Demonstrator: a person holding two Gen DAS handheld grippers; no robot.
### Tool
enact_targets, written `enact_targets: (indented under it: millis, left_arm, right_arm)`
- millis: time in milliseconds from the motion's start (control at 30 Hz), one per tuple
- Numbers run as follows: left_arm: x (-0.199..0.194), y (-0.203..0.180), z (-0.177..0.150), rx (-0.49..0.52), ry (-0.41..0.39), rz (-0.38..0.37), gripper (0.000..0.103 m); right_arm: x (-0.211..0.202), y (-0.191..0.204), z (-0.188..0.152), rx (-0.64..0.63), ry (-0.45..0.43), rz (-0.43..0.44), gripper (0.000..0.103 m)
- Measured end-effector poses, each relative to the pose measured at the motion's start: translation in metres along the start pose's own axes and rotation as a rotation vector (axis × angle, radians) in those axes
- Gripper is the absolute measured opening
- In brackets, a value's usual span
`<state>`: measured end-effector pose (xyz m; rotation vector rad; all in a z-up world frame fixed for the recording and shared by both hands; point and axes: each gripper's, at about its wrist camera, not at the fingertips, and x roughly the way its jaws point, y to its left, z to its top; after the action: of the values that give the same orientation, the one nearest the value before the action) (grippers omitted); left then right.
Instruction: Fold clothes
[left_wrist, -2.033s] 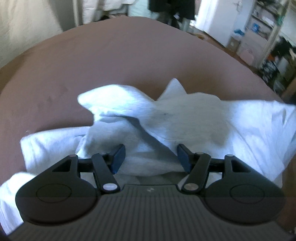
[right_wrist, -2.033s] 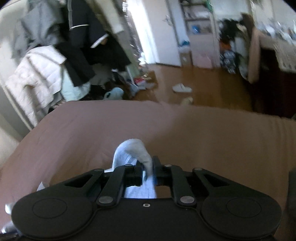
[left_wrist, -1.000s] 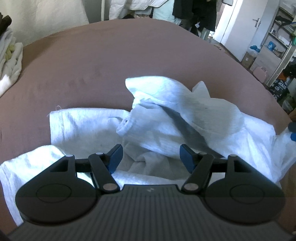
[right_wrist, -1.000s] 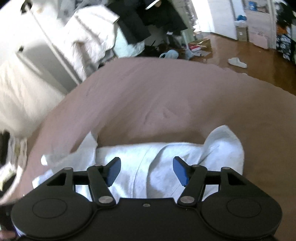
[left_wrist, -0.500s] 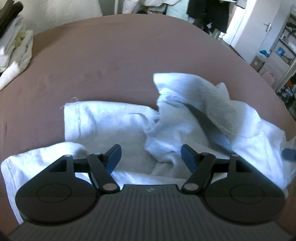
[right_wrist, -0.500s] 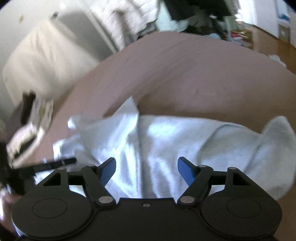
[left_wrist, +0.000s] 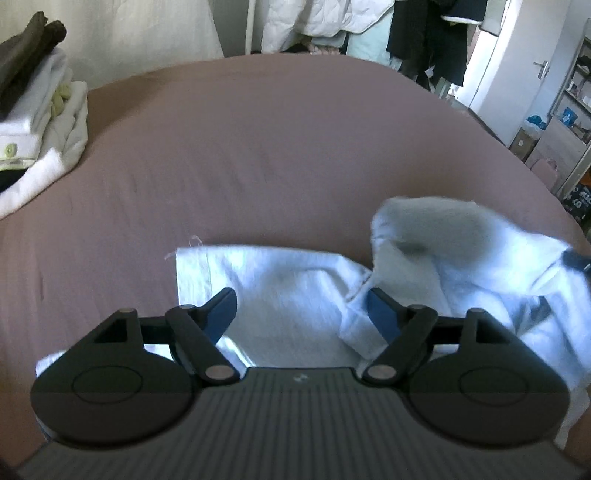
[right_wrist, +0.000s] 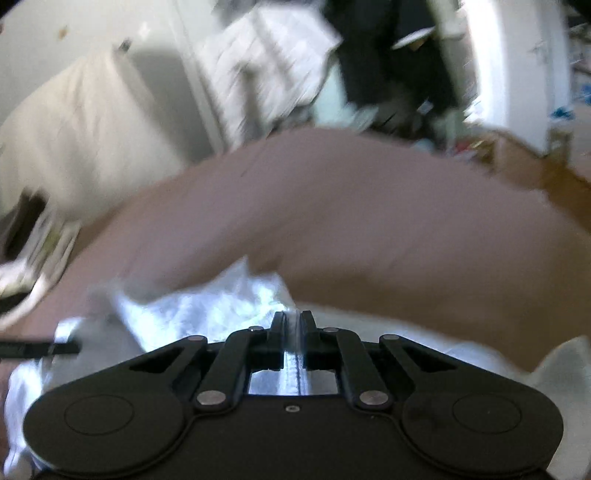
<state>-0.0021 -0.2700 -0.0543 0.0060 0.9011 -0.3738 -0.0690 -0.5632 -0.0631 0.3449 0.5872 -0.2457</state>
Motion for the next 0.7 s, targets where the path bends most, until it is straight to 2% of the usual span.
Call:
enact_targets:
  millis: [100,167,233,367,433,533,567,600,633,700]
  left_arm:
    - [0.003,0.001,0.006,0.012,-0.006,-0.021,0.078]
    - [0.006,-0.003,0.010,0.041,-0.009,-0.036,0.078]
    - [0.007,-0.007,0.012,0.082,-0.018,-0.056,0.078]
    - [0.011,-0.027,0.018,0.171,-0.027,-0.124,0.080]
    - [0.015,-0.040,0.019,0.216,-0.004,-0.183,0.083]
    - [0.031,-0.063,0.016,0.281,0.043,-0.236,0.083]
    - [0.039,-0.073,0.013,0.316,0.046,-0.217,0.073]
    - [0.046,-0.082,0.010,0.360,0.046,-0.170,0.033]
    - [0.052,-0.087,0.010,0.371,0.057,-0.141,0.015]
    - [0.063,-0.096,0.011,0.385,0.081,-0.088,0.010]
  right_arm:
    - [-0.018,-0.020,0.006,0.043,-0.126,-0.095,0.009]
    - [-0.024,-0.035,0.009,0.088,-0.156,-0.125,0.009]
    - [-0.025,-0.051,0.009,0.146,-0.154,-0.134,0.009]
    - [-0.021,-0.054,0.005,0.133,-0.142,-0.160,0.009]
    - [-0.021,-0.051,0.004,0.125,-0.151,-0.165,0.009]
    - [-0.019,-0.048,0.001,0.120,-0.169,-0.159,0.009]
    - [-0.020,-0.047,0.001,0.121,-0.178,-0.148,0.009]
    - [-0.020,-0.047,0.001,0.122,-0.187,-0.138,0.009]
    - [-0.021,-0.046,0.001,0.123,-0.193,-0.131,0.009]
    - [-0.024,-0.045,0.001,0.118,-0.202,-0.118,0.009]
